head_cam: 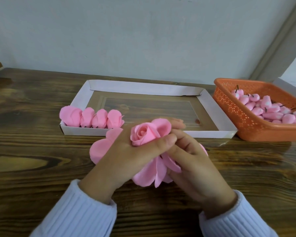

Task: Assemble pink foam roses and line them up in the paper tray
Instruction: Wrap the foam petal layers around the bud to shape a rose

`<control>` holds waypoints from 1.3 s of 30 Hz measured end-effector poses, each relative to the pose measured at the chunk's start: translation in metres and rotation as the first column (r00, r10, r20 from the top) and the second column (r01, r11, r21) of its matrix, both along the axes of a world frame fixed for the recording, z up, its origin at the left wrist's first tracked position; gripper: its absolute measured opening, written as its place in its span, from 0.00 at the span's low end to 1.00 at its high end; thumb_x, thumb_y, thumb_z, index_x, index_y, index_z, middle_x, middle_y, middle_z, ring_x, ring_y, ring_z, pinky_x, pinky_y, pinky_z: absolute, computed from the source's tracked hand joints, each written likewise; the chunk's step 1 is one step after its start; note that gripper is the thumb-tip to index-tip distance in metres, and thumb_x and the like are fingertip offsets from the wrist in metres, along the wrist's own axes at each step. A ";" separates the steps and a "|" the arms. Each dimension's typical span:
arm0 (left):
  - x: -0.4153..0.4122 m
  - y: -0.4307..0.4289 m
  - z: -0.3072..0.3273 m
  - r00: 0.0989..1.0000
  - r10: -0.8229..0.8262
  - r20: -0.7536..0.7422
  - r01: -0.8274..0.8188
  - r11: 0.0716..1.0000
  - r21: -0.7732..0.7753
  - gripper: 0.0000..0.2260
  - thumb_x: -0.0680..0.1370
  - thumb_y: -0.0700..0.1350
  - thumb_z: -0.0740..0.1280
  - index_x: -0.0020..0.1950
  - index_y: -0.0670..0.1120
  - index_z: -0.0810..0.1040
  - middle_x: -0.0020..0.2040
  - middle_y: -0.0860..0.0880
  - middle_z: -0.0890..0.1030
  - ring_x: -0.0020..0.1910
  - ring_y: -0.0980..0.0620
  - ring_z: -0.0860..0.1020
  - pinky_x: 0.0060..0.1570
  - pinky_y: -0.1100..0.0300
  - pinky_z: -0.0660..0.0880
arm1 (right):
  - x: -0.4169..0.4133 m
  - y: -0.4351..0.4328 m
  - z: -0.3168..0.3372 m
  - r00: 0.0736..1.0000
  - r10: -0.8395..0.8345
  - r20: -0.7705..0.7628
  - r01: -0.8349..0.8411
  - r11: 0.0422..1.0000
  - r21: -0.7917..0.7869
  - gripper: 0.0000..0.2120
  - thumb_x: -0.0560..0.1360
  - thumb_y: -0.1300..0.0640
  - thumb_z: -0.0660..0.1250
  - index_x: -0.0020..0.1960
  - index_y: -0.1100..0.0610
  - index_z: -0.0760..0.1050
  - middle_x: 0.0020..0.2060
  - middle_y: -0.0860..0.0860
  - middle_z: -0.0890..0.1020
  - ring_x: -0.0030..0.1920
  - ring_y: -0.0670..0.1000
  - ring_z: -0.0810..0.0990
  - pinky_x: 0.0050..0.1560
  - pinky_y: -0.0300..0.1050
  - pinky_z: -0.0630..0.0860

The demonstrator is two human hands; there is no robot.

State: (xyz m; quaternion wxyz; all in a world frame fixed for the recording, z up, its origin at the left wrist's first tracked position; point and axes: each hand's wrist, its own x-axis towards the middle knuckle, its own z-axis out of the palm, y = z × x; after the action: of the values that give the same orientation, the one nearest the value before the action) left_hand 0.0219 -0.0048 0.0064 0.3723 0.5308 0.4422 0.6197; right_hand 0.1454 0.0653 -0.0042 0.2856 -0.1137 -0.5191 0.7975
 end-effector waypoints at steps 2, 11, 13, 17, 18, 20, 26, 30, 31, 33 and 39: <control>0.003 0.000 0.000 1.000 0.027 0.003 -0.027 0.999 0.033 0.11 0.72 0.49 0.68 0.52 0.57 0.84 0.51 0.56 0.85 0.52 0.57 0.82 0.49 0.65 0.77 | 0.001 0.001 0.001 0.999 0.035 -0.028 -0.036 0.999 -0.034 0.11 0.72 0.60 0.64 0.52 0.59 0.81 0.45 0.56 0.84 0.44 0.50 0.83 0.39 0.41 0.79; 0.008 0.001 -0.001 0.980 0.196 -0.033 -0.190 0.973 0.134 0.07 0.73 0.49 0.67 0.48 0.58 0.83 0.46 0.62 0.84 0.49 0.64 0.82 0.44 0.74 0.74 | 0.000 -0.002 -0.002 0.890 -0.437 -0.128 0.429 0.708 0.562 0.10 0.73 0.63 0.69 0.54 0.60 0.78 0.50 0.50 0.84 0.52 0.49 0.83 0.52 0.39 0.78; 0.009 0.002 0.000 0.971 0.224 -0.082 -0.210 0.967 0.146 0.10 0.74 0.50 0.67 0.54 0.58 0.80 0.49 0.63 0.84 0.51 0.64 0.81 0.46 0.74 0.74 | 0.001 0.000 -0.003 0.849 -0.503 -0.163 0.489 0.631 0.602 0.09 0.73 0.66 0.69 0.52 0.58 0.79 0.47 0.48 0.84 0.49 0.49 0.83 0.49 0.38 0.77; 0.010 0.004 -0.002 0.950 0.257 -0.176 -0.233 0.961 0.146 0.22 0.73 0.54 0.68 0.66 0.61 0.71 0.49 0.62 0.82 0.50 0.61 0.80 0.48 0.72 0.74 | 0.002 0.002 -0.003 0.817 -0.539 -0.203 0.519 0.535 0.667 0.09 0.72 0.65 0.70 0.51 0.54 0.80 0.45 0.45 0.85 0.48 0.48 0.83 0.48 0.38 0.77; 0.010 0.004 -0.003 0.946 0.268 -0.183 -0.244 0.959 0.142 0.24 0.72 0.55 0.68 0.67 0.62 0.70 0.48 0.61 0.82 0.49 0.61 0.80 0.47 0.72 0.74 | 0.002 0.003 -0.003 0.812 -0.545 -0.210 0.522 0.516 0.679 0.09 0.73 0.62 0.70 0.51 0.52 0.80 0.45 0.45 0.85 0.49 0.49 0.83 0.48 0.40 0.78; 0.011 0.004 -0.004 0.943 0.279 -0.179 -0.259 0.957 0.129 0.26 0.70 0.56 0.69 0.67 0.63 0.68 0.47 0.60 0.83 0.49 0.60 0.81 0.47 0.72 0.74 | 0.003 0.003 -0.003 0.802 -0.555 -0.218 0.527 0.489 0.695 0.07 0.74 0.58 0.68 0.50 0.49 0.80 0.45 0.45 0.84 0.48 0.52 0.82 0.48 0.47 0.78; 0.009 0.005 -0.004 0.944 0.294 -0.152 -0.280 0.954 0.104 0.18 0.68 0.55 0.72 0.57 0.56 0.78 0.52 0.61 0.82 0.52 0.61 0.80 0.48 0.72 0.74 | 0.003 0.004 -0.004 0.800 -0.562 -0.212 0.516 0.461 0.722 0.06 0.74 0.57 0.67 0.46 0.48 0.80 0.44 0.46 0.80 0.48 0.52 0.79 0.49 0.43 0.74; 0.010 0.004 -0.005 0.950 0.289 -0.116 -0.279 0.955 0.098 0.11 0.68 0.55 0.71 0.49 0.56 0.80 0.49 0.61 0.83 0.50 0.63 0.81 0.45 0.74 0.74 | 0.003 0.004 -0.003 0.804 -0.560 -0.202 0.514 0.483 0.709 0.06 0.73 0.56 0.67 0.47 0.47 0.81 0.45 0.46 0.80 0.49 0.50 0.80 0.49 0.39 0.74; 0.011 0.004 -0.005 0.947 0.300 -0.112 -0.290 0.952 0.094 0.11 0.68 0.55 0.71 0.48 0.57 0.80 0.47 0.62 0.84 0.49 0.64 0.81 0.44 0.74 0.74 | 0.003 0.004 -0.004 0.805 -0.558 -0.201 0.517 0.495 0.699 0.05 0.73 0.56 0.68 0.47 0.49 0.81 0.46 0.47 0.81 0.49 0.51 0.80 0.49 0.43 0.76; 0.012 0.005 -0.006 0.942 0.324 -0.090 -0.317 0.945 0.080 0.10 0.66 0.55 0.73 0.46 0.59 0.81 0.44 0.63 0.84 0.46 0.65 0.81 0.41 0.75 0.74 | 0.003 0.003 -0.004 0.792 -0.579 -0.193 0.534 0.505 0.678 0.05 0.73 0.56 0.69 0.49 0.52 0.80 0.45 0.48 0.83 0.48 0.53 0.81 0.46 0.52 0.79; 0.013 0.005 -0.007 0.937 0.329 -0.117 -0.320 0.943 0.090 0.11 0.68 0.55 0.72 0.49 0.55 0.81 0.46 0.61 0.84 0.47 0.64 0.82 0.43 0.73 0.75 | 0.003 0.001 -0.003 0.703 -0.670 -0.239 0.578 0.344 0.740 0.04 0.72 0.52 0.69 0.46 0.50 0.79 0.37 0.46 0.82 0.38 0.49 0.80 0.37 0.46 0.77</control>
State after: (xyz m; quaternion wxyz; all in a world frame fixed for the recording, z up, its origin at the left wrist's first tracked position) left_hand 0.0344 0.0006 -0.0005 0.2166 0.5023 0.5254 0.6517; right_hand 0.1489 0.0658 -0.0075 0.5587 -0.2117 -0.7372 0.3155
